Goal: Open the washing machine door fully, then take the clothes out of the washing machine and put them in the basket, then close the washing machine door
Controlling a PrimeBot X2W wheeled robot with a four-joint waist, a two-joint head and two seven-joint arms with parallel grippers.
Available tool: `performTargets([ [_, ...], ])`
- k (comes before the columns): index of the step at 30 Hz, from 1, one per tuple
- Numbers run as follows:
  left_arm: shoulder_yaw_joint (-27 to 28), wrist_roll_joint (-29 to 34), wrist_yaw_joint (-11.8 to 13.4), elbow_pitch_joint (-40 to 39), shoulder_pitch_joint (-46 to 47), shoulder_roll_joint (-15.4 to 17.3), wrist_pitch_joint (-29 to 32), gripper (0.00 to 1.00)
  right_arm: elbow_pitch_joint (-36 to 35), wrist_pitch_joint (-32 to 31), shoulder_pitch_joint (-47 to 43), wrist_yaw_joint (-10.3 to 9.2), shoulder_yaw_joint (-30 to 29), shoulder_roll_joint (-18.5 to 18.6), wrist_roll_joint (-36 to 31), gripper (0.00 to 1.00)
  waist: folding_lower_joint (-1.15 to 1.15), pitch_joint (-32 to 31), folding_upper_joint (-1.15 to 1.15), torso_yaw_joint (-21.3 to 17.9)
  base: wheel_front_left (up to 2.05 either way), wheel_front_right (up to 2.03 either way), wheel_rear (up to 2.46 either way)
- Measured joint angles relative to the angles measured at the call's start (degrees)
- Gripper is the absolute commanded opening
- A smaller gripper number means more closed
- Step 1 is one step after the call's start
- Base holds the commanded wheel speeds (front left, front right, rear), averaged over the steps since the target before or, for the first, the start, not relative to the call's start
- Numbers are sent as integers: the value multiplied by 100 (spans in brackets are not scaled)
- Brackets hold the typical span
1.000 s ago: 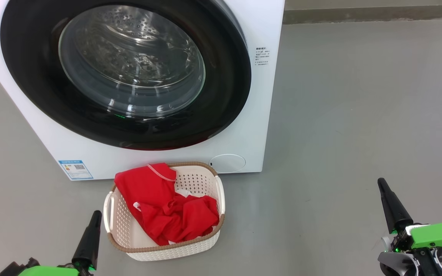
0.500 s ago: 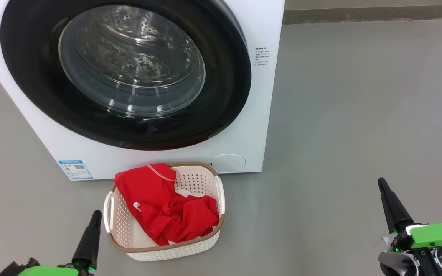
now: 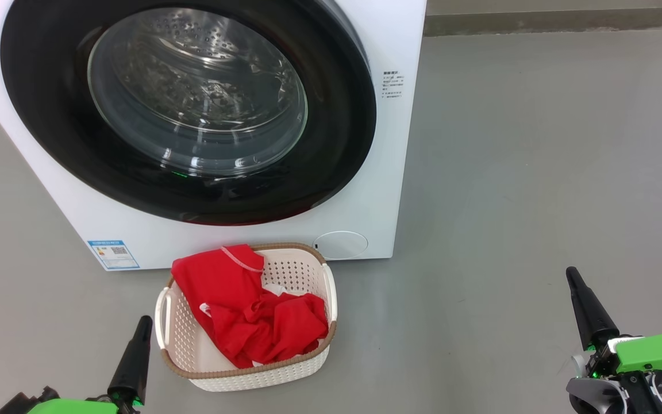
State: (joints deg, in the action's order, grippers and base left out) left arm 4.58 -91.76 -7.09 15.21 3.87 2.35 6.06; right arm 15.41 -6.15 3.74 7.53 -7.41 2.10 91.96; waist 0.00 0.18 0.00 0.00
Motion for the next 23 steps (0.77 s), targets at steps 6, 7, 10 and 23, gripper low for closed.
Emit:
performTargets([
  [6, 0, 0, -1, 0, 0, 0, 0, 0, 0, 0, 0, 0, -1, 0, 0, 0, 0, 0, 0, 0, 0, 0, 0],
  [7, 0, 0, -1, 0, 0, 0, 0, 0, 0, 0, 0, 0, -2, 0, 0, 0, 0, 0, 0, 0, 0, 0, 0],
  [10, 0, 0, 0, 0, 0, 0, 0, 0, 0, 0, 0, 0, -2, 0, 0, 0, 0, 0, 0, 0, 0, 0, 0],
  [23, 0, 0, 0, 1, 0, 0, 0, 0, 0, 0, 0, 0, -7, 0, 0, 0, 0, 0, 0, 0, 0, 0, 0],
])
